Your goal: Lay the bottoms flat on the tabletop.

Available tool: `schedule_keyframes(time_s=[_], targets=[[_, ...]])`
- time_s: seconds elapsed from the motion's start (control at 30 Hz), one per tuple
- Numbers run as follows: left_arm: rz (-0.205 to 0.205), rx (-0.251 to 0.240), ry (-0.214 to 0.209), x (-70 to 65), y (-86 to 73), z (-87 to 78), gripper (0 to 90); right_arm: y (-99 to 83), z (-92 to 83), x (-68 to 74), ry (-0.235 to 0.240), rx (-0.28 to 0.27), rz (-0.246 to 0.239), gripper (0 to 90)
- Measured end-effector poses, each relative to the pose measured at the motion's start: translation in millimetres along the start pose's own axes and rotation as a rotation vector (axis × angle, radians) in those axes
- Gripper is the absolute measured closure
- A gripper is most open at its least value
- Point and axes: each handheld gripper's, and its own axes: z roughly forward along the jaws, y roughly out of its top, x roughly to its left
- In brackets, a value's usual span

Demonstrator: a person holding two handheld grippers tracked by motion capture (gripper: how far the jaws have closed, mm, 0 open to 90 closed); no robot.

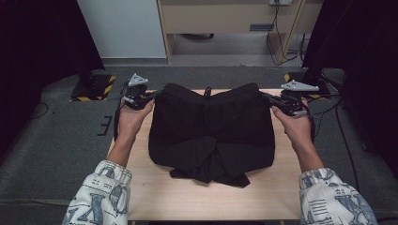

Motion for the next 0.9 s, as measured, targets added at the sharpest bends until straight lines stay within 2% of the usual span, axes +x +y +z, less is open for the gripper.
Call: schedule_keyframes(time_s=[0.2, 0.3, 0.47, 0.53, 0.57, 0.6, 0.7, 0.73, 0.77, 0.8, 0.83, 0.87, 0.9], targets=[[0.013, 0.026, 0.008, 4.8, 4.9, 13.2, 88.7, -1.0, 15.1, -8.2, -0.006, 0.002, 0.031, 88.9], [0.005, 0.027, 0.006, 5.7, 6.0, 19.8, 88.7, -0.5, 19.9, -10.9, -0.008, 0.006, 0.042, 88.8], [-0.011, 0.053, 0.010, 15.7, 9.5, 39.4, 88.7, 0.3, 35.9, -23.1, -0.013, 0.034, 0.074, 88.8], [-0.008, 0.059, 0.018, 21.5, 15.6, 47.0, 88.7, 3.3, 43.6, -28.3, -0.012, 0.043, 0.088, 88.9], [-0.008, 0.059, 0.018, 21.5, 15.6, 47.0, 88.7, 3.3, 43.6, -28.3, -0.012, 0.043, 0.088, 88.9], [-0.006, 0.057, 0.035, 28.0, 24.9, 54.6, 88.7, 12.1, 54.0, -34.2, -0.016, 0.044, 0.113, 88.9], [-0.012, 0.049, 0.067, 38.7, 39.0, 67.4, 88.4, 31.3, 71.9, -41.5, -0.044, 0.024, 0.131, 87.7], [-0.010, 0.046, 0.085, 41.4, 42.1, 72.7, 86.6, 35.0, 77.0, -42.9, -0.060, 0.020, 0.141, 84.3], [-0.010, 0.046, 0.085, 41.4, 42.1, 72.7, 80.2, 35.0, 77.0, -42.9, -0.060, 0.020, 0.141, 84.3], [-0.016, 0.050, 0.111, 43.9, 43.0, 78.8, 69.4, 37.4, 90.2, -44.1, -0.098, 0.016, 0.176, 69.9], [-0.031, 0.057, 0.115, 45.7, 42.5, 81.7, 69.4, 37.4, 90.2, -44.1, -0.098, 0.016, 0.176, 69.9], [-0.035, 0.059, 0.111, 45.8, 38.0, 84.0, 61.3, 31.9, 97.0, -41.2, -0.122, 0.044, 0.174, 60.5], [-0.029, 0.060, 0.114, 44.7, 35.6, 84.1, 59.5, 28.4, 98.5, -39.2, -0.122, 0.057, 0.171, 57.0]])
